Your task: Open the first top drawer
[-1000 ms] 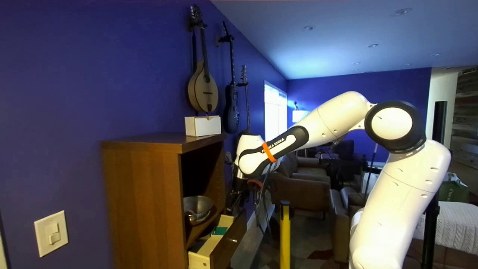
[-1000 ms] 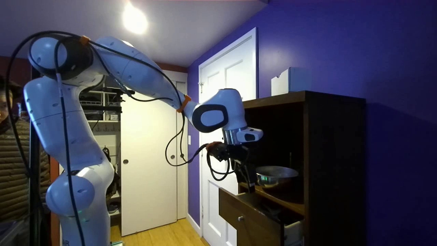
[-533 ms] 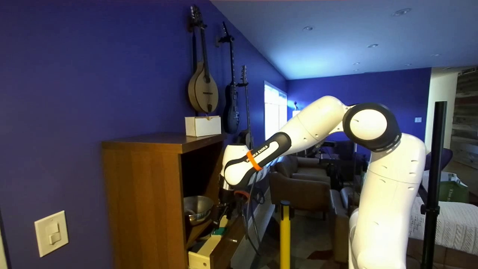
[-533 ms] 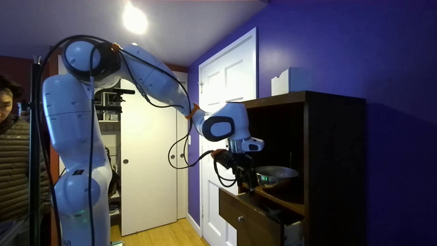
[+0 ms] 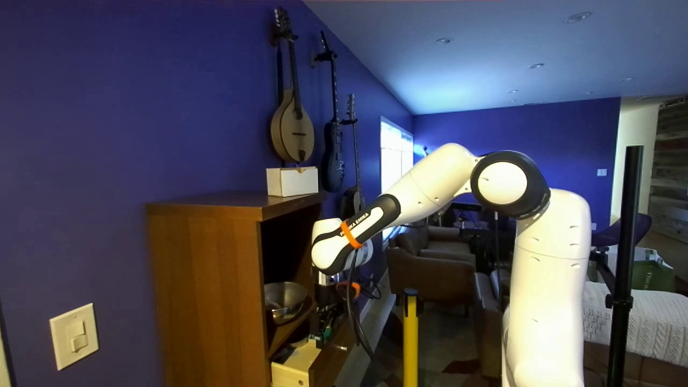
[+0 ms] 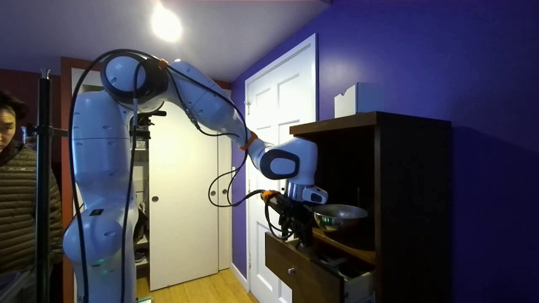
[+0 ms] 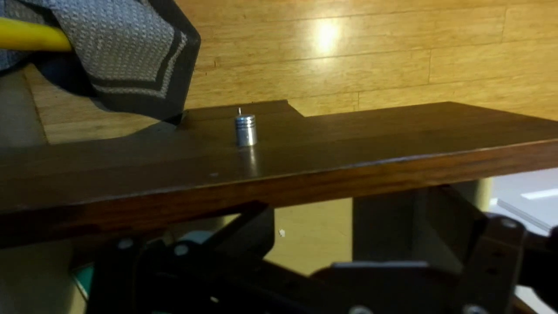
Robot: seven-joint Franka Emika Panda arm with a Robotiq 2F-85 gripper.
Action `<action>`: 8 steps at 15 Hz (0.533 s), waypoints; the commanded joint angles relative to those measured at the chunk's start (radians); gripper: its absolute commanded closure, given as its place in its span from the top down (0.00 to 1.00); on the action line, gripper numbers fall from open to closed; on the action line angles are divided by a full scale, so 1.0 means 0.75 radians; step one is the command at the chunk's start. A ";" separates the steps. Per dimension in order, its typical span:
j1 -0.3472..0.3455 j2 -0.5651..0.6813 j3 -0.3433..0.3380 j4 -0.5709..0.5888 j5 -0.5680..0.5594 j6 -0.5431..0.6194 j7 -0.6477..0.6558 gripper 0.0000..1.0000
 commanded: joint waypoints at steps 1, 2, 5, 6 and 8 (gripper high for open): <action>-0.028 -0.023 0.003 0.018 -0.035 -0.248 -0.025 1.00; -0.035 -0.039 0.001 0.013 -0.053 -0.308 -0.014 1.00; -0.048 -0.057 0.000 0.014 -0.083 -0.443 0.000 1.00; -0.050 -0.067 0.001 0.012 -0.094 -0.487 -0.005 1.00; -0.055 -0.093 0.000 0.004 -0.116 -0.555 0.001 1.00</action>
